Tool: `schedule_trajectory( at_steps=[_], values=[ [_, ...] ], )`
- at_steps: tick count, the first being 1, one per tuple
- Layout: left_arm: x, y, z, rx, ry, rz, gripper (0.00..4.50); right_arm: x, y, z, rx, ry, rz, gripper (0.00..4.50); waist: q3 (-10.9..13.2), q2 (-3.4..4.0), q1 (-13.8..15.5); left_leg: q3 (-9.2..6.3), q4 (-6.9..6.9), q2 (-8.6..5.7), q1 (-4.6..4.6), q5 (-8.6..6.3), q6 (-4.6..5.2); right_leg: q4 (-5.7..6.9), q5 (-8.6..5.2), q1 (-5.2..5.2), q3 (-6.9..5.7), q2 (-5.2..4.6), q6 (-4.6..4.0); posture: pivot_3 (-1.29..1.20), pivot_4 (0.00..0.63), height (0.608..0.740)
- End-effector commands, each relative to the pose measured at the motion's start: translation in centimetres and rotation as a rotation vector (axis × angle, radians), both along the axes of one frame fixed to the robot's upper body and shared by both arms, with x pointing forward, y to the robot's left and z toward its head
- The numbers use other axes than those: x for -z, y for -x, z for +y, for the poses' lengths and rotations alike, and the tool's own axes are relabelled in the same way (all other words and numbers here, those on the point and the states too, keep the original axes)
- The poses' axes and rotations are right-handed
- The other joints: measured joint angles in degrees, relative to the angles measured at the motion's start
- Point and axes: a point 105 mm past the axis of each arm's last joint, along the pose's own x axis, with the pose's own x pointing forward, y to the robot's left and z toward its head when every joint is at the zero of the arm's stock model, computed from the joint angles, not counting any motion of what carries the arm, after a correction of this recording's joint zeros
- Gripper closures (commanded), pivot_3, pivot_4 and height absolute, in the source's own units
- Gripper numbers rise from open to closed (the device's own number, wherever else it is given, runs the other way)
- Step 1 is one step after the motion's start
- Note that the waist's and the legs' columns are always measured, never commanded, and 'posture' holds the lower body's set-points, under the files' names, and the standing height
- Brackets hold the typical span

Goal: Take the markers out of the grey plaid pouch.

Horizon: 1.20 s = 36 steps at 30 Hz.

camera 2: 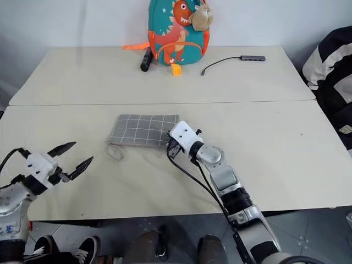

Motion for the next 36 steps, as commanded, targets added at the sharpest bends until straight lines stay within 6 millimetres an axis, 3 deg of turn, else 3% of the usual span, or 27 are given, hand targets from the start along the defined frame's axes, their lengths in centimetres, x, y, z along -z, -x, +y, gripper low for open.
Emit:
schedule_trajectory(
  at_steps=[1,6,10,17,27,30,36],
  values=[
    [-0.2,-1.0,-0.1,0.027,-0.124,-0.034,0.91,-0.6,0.1,0.6,-0.022,0.053,-0.084,4.43,0.0,-0.02,-0.1,0.05,-0.01,-0.01,0.0,0.0,0.0,0.01,0.0,-0.02,0.0,0.02,0.0,0.0,0.15,0.74],
    [-0.5,-3.8,0.2,0.005,-0.28,-0.06,0.91,-0.6,-0.1,0.0,-0.003,0.052,-0.084,4.43,-0.1,-0.14,-0.1,0.17,-0.03,0.0,0.0,0.0,0.02,0.13,0.0,-0.11,0.02,0.06,0.0,0.0,0.15,0.74],
    [0.0,-5.4,-1.5,0.099,-0.448,-0.06,0.91,-0.8,0.1,-0.2,-0.016,0.065,-0.087,4.43,-0.1,-0.2,0.0,0.22,-0.01,-0.02,-0.01,0.0,0.04,0.31,0.0,-0.11,0.02,0.05,0.0,0.0,0.15,0.74],
    [0.8,-5.7,-4.7,0.29,-0.523,-0.066,0.91,-1.1,0.0,-0.7,0.008,0.045,-0.084,4.43,-0.1,-0.24,0.0,0.26,0.02,-0.02,-0.01,0.0,0.05,0.47,0.0,-0.19,-0.02,0.0,0.0,0.0,0.15,0.74],
    [1.2,-6.0,-5.6,0.337,-0.502,-0.041,0.91,-1.5,0.1,-0.9,0.017,0.031,-0.089,4.43,-0.1,-0.25,0.0,0.28,0.1,-0.03,-0.01,0.0,0.09,0.51,0.0,-0.17,-0.04,-0.04,0.0,0.0,0.15,0.74],
    [1.7,-5.6,-5.5,0.351,-0.484,-0.009,1.46,-1.5,0.0,-1.1,0.02,0.035,-0.093,4.5,-0.1,-0.25,0.0,0.29,0.12,-0.04,-0.01,0.0,0.11,0.52,0.0,-0.17,-0.04,-0.04,0.0,0.0,0.15,0.74],
    [2.3,-5.1,-5.3,0.354,-0.434,0.023,3.36,-1.4,0.1,-1.3,0.021,0.04,-0.094,4.5,-0.1,-0.25,-0.1,0.28,0.13,-0.03,0.0,0.0,0.11,0.56,0.0,-0.18,-0.04,-0.03,0.0,0.0,0.15,0.74]
  ],
)
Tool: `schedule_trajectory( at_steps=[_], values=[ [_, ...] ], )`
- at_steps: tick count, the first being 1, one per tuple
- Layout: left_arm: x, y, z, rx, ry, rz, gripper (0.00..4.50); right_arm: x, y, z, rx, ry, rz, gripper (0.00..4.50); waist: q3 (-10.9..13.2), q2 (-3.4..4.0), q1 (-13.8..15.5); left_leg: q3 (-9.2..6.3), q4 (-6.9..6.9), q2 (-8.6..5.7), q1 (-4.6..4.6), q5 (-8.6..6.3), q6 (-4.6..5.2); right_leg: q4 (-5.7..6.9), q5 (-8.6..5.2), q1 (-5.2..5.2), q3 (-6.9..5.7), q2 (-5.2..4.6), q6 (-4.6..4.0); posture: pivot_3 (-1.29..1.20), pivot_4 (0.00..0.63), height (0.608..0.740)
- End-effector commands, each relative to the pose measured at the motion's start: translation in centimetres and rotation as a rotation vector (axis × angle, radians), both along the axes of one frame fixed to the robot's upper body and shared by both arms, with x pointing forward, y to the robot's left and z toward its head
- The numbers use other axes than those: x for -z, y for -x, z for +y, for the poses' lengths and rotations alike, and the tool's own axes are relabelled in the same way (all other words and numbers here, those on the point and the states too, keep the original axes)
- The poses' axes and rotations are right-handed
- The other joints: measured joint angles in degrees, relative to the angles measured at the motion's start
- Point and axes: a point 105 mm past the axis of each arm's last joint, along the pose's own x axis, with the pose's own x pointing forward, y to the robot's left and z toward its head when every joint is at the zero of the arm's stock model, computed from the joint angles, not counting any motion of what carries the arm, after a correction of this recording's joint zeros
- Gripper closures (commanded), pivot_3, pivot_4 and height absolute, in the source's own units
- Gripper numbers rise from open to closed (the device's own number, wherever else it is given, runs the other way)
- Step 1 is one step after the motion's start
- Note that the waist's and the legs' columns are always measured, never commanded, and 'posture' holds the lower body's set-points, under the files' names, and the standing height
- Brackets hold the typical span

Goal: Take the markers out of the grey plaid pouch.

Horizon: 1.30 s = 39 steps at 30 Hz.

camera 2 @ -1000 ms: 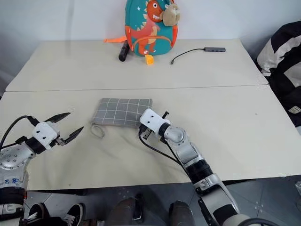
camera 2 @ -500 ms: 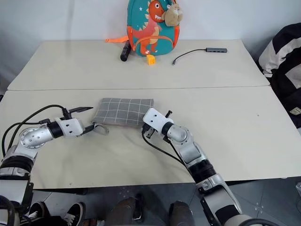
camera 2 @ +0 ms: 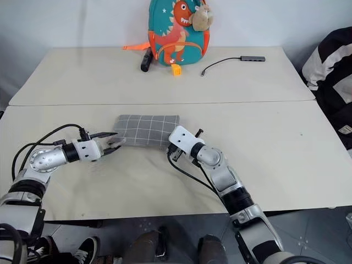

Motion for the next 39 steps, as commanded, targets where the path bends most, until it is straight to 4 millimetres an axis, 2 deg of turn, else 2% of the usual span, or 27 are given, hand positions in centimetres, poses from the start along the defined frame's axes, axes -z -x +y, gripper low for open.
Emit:
schedule_trajectory(
  at_steps=[1,4,9,12,15,17,20,21,22,25,30,33,36,39],
  values=[
    [1.1,0.6,0.1,0.005,0.012,0.054,3.6,-1.4,0.3,-0.2,-0.005,-0.032,-0.045,4.5,0.0,0.0,0.0,0.0,0.01,0.0,0.0,0.0,0.0,0.0,0.0,0.0,0.01,-0.01,0.0,0.0,0.15,0.74],
    [0.9,0.6,0.0,0.012,0.035,0.059,4.4,-1.4,0.4,-0.3,-0.001,-0.027,-0.049,4.5,0.0,0.0,0.0,0.0,0.01,0.0,0.01,0.0,0.0,0.0,0.0,0.0,0.0,-0.01,0.0,0.0,0.15,0.74],
    [-0.3,0.2,0.1,-0.012,0.116,0.033,4.4,-1.9,0.3,-0.5,0.012,-0.037,-0.073,4.5,0.0,0.0,0.0,0.0,0.02,0.0,0.0,0.0,0.0,0.0,0.0,0.0,-0.01,0.0,0.0,0.0,0.15,0.74],
    [-0.9,0.0,-0.1,-0.005,0.178,0.039,4.4,-3.0,1.1,-0.1,-0.054,-0.148,-0.013,4.5,0.0,0.0,0.0,0.01,0.04,0.0,0.0,0.0,0.01,0.0,0.0,0.01,0.0,0.0,0.0,0.0,0.15,0.74],
    [-2.1,-0.3,-0.1,-0.01,0.238,0.049,4.4,-5.4,1.8,-0.4,-0.103,-0.165,-0.11,3.94,0.0,-0.01,0.0,0.0,0.07,0.0,-0.02,0.0,0.02,-0.02,0.0,0.03,0.0,0.0,0.0,0.0,0.15,0.74],
    [-2.4,-0.2,-0.4,-0.002,0.256,0.071,4.4,-7.1,2.3,-0.7,-0.121,-0.222,-0.131,3.32,0.0,-0.02,0.1,-0.02,0.1,0.0,-0.03,-0.01,0.04,-0.02,0.0,0.04,-0.01,0.0,0.0,0.0,0.15,0.74],
    [-2.5,0.0,-1.2,0.016,0.269,0.119,4.4,-8.8,4.1,-0.6,-0.224,-0.183,-0.207,2.32,0.0,-0.02,0.0,-0.02,0.1,0.0,-0.03,-0.02,0.05,-0.03,0.0,0.05,0.0,0.0,0.0,0.0,0.15,0.74],
    [-2.3,0.0,-1.4,0.011,0.244,0.131,4.4,-8.7,4.6,-0.5,-0.259,-0.146,-0.213,1.97,0.0,-0.02,0.0,-0.02,0.11,0.0,-0.03,-0.02,0.06,-0.04,0.0,0.05,0.02,0.01,0.0,0.0,0.15,0.74],
    [-2.4,0.2,-1.7,0.018,0.217,0.126,4.4,-8.4,5.0,-0.5,-0.28,-0.092,-0.233,1.97,0.0,-0.02,0.0,-0.02,0.11,0.0,-0.03,-0.03,0.06,-0.04,0.0,0.06,0.02,0.01,0.0,0.0,0.15,0.74],
    [-3.3,0.1,-2.6,-0.01,0.299,0.2,4.4,-5.7,6.1,-0.1,-0.361,0.107,-0.259,1.97,0.0,-0.02,0.1,-0.02,0.11,0.0,-0.03,-0.03,0.06,-0.06,0.0,0.07,0.02,0.01,0.0,0.0,0.15,0.74],
    [-4.5,0.6,-3.9,-0.018,0.298,0.231,4.4,-3.7,6.6,0.3,-0.393,0.235,-0.288,1.97,0.0,-0.04,0.1,-0.01,0.12,0.0,-0.03,-0.03,0.06,-0.08,0.0,0.09,0.05,0.01,0.0,0.0,0.15,0.74],
    [-4.8,1.2,-5.0,0.003,0.317,0.27,4.4,-4.2,5.1,0.1,-0.317,0.31,-0.393,1.97,0.0,-0.03,0.1,-0.01,0.14,0.01,-0.02,-0.02,0.06,-0.11,0.0,0.11,0.06,0.02,0.0,0.0,0.15,0.74],
    [-5.0,1.4,-5.1,-0.004,0.319,0.275,4.4,-4.7,4.3,-0.3,-0.278,0.343,-0.453,1.97,0.0,-0.04,0.1,-0.02,0.16,0.02,-0.02,-0.02,0.05,-0.1,0.0,0.12,0.09,0.03,0.0,0.0,0.15,0.74],
    [-5.1,1.6,-5.3,-0.007,0.322,0.277,4.4,-3.3,4.2,-0.2,-0.303,0.396,-0.434,1.97,0.0,-0.04,0.1,-0.02,0.16,0.03,-0.02,-0.01,0.04,-0.12,0.0,0.14,0.12,0.04,0.0,0.0,0.15,0.74]
  ],
)
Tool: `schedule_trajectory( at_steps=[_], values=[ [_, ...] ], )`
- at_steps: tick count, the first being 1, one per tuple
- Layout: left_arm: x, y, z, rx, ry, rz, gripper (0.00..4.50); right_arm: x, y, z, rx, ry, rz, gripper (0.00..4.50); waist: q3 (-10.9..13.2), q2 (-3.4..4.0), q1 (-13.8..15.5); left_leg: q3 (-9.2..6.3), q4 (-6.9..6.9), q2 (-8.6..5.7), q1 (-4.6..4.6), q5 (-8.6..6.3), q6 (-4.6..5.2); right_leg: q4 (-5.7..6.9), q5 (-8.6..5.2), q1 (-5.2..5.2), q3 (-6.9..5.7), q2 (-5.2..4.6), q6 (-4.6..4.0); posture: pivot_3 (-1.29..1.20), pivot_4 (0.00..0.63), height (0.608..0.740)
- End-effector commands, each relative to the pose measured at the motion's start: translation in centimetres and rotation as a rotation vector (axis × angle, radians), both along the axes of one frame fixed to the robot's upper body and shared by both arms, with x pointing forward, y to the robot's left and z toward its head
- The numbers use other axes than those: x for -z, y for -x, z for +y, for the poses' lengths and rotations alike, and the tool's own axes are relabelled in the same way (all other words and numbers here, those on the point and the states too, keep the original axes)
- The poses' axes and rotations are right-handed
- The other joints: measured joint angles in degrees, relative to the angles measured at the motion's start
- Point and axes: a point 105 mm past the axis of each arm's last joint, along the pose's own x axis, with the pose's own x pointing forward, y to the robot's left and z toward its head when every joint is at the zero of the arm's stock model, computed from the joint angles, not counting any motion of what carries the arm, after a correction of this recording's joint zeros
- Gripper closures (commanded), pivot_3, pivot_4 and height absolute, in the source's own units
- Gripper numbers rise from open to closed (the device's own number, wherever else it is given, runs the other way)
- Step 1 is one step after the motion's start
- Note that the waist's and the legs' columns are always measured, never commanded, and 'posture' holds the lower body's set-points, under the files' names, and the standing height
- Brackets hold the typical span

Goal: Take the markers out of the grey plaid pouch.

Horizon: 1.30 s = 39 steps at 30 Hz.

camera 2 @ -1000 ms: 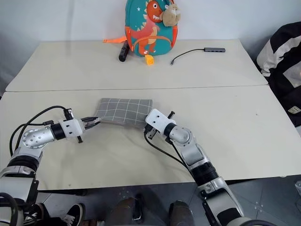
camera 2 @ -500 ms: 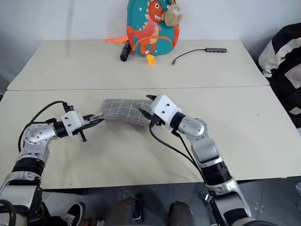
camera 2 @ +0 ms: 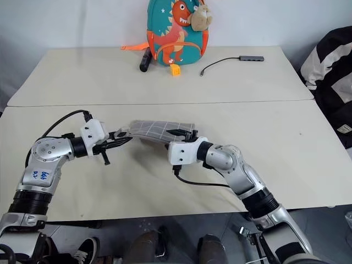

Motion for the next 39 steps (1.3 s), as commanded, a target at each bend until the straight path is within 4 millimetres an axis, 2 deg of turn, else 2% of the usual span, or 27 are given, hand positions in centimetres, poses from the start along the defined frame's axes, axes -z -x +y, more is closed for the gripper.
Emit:
schedule_trajectory(
  at_steps=[1,6,11,14,17,20,24,29,36,39],
  values=[
    [-1.5,0.2,-0.3,0.0,0.027,-0.041,4.4,0.4,0.3,0.1,-0.023,0.032,-0.021,1.97,0.0,0.0,0.0,0.01,0.0,0.0,0.0,0.0,0.0,-0.03,0.0,0.02,0.0,0.02,0.0,0.0,0.15,0.74],
    [-1.8,0.1,-0.5,-0.008,0.061,-0.034,4.4,-0.6,0.5,0.4,-0.028,0.003,-0.029,1.97,0.0,0.0,0.0,-0.04,0.05,0.0,0.0,0.0,0.0,-0.16,0.0,0.17,0.04,0.03,0.0,0.0,0.15,0.74],
    [-2.0,0.4,-0.8,0.018,0.067,-0.034,4.4,0.6,-0.5,-0.5,0.035,0.02,-0.02,1.97,0.0,0.0,0.1,-0.1,0.06,0.0,0.0,0.0,0.0,-0.39,0.0,0.21,0.16,0.04,0.0,0.0,0.15,0.74],
    [-2.3,0.7,-1.0,0.032,0.138,-0.012,4.4,0.7,-0.6,-0.7,0.04,0.016,-0.004,2.52,0.0,0.0,0.0,-0.1,0.06,0.0,0.0,0.0,0.0,-0.39,0.0,0.22,0.28,0.06,0.0,0.0,0.15,0.74],
    [-2.6,1.1,-0.9,0.054,0.175,-0.01,4.4,0.3,-0.7,-0.7,0.047,-0.003,-0.017,3.53,0.0,0.0,0.0,-0.1,0.06,0.01,0.0,0.0,0.0,-0.39,0.0,0.22,0.32,0.06,0.0,0.0,0.15,0.74],
    [-2.5,1.8,-1.1,0.091,0.195,0.008,3.42,-0.3,-0.8,-0.5,0.049,-0.039,-0.011,4.5,0.0,0.0,0.0,-0.1,0.06,0.02,0.0,0.0,0.0,-0.39,0.0,0.22,0.35,0.08,0.0,0.0,0.15,0.74],
    [-2.2,2.3,-0.8,0.109,0.15,-0.073,2.23,-2.2,-0.8,-0.5,0.046,-0.149,0.034,4.5,0.0,0.0,0.0,-0.1,0.06,0.03,0.01,0.0,0.0,-0.42,0.0,0.24,0.37,0.08,0.0,0.0,0.15,0.74],
    [-2.3,2.2,-0.3,0.093,0.097,-0.219,2.23,-3.5,-0.8,-0.4,0.035,-0.203,0.088,4.5,0.0,0.0,0.0,-0.11,0.07,0.03,0.01,0.0,0.0,-0.46,0.0,0.25,0.35,0.08,0.0,0.0,0.15,0.74],
    [-3.5,1.2,1.3,0.015,0.155,-0.288,2.23,-4.3,-0.6,-1.1,0.017,-0.249,0.142,4.5,0.0,0.0,0.0,-0.1,0.07,0.02,0.01,-0.01,0.01,-0.41,0.0,0.25,0.33,0.05,0.0,0.0,0.15,0.74],
    [-3.1,1.5,1.5,0.029,0.149,-0.28,2.23,-4.7,-0.6,-1.4,0.012,-0.264,0.168,4.5,0.0,0.0,0.0,-0.1,0.07,0.02,0.01,-0.01,0.01,-0.39,0.0,0.26,0.3,0.04,0.0,0.0,0.15,0.74]
  ],
)
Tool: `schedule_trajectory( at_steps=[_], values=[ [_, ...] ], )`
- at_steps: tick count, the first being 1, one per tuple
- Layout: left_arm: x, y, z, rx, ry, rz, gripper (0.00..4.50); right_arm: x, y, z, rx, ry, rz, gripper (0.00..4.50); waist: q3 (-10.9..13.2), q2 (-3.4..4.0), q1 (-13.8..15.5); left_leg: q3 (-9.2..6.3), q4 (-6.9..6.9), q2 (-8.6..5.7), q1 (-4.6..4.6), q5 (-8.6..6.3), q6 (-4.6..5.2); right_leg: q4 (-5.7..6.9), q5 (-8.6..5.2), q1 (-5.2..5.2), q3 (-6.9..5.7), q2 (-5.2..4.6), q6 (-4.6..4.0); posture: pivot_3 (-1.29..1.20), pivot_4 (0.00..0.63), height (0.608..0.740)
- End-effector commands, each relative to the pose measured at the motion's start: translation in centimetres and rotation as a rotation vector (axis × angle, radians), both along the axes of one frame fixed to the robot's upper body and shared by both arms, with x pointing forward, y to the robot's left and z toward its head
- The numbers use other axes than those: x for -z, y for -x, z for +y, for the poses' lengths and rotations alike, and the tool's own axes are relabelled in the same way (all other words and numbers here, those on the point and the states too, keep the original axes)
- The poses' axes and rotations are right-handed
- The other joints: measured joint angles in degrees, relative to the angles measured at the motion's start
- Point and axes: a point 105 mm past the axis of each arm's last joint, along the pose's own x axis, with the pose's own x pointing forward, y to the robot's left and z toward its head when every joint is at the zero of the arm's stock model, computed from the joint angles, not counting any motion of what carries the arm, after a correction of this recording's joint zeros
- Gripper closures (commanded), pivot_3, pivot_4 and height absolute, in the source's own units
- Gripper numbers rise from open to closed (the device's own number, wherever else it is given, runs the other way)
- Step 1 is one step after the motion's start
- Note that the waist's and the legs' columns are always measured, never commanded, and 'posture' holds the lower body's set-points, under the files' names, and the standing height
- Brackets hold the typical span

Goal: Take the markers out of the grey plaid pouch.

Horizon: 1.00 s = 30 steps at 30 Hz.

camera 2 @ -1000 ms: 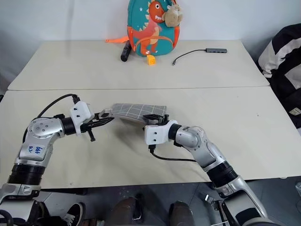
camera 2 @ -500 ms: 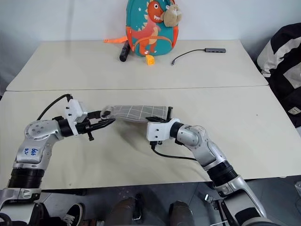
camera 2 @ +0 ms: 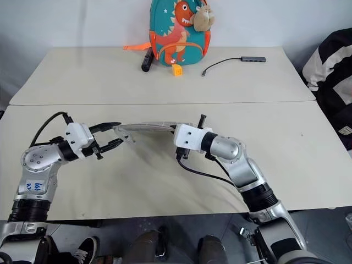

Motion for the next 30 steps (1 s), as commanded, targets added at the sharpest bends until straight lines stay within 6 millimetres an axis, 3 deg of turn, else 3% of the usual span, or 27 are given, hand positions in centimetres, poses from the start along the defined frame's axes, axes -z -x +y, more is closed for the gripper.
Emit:
schedule_trajectory(
  at_steps=[1,13,27,30],
  values=[
    [-0.6,0.4,0.3,0.013,0.017,-0.039,2.23,-2.5,0.6,-0.2,-0.028,-0.06,-0.032,4.5,0.0,0.0,0.0,0.0,0.0,0.0,0.0,0.0,0.0,0.01,0.0,0.0,-0.01,0.0,0.0,0.0,0.15,0.74],
    [-0.6,0.6,-1.1,0.087,0.096,-0.039,2.23,-1.4,1.9,-0.8,-0.136,0.015,0.053,4.5,0.0,0.0,0.0,0.0,0.04,0.0,0.0,-0.01,0.01,0.0,0.0,0.02,-0.25,0.0,0.0,0.0,0.15,0.74],
    [1.8,1.3,-1.9,0.159,0.049,0.026,2.23,-2.4,2.9,-1.2,-0.212,-0.006,0.097,4.5,0.0,0.0,0.0,-0.02,0.07,0.0,0.0,-0.01,0.02,-0.04,0.0,0.05,-0.49,-0.07,0.0,0.0,0.15,0.74],
    [1.7,1.4,-2.2,0.172,0.06,0.027,2.77,-2.4,3.0,-1.1,-0.22,-0.003,0.105,4.5,0.0,0.0,0.1,-0.03,0.11,0.0,0.0,-0.02,0.04,-0.05,0.0,0.07,-0.52,-0.08,0.0,0.0,0.15,0.74]
  ],
)
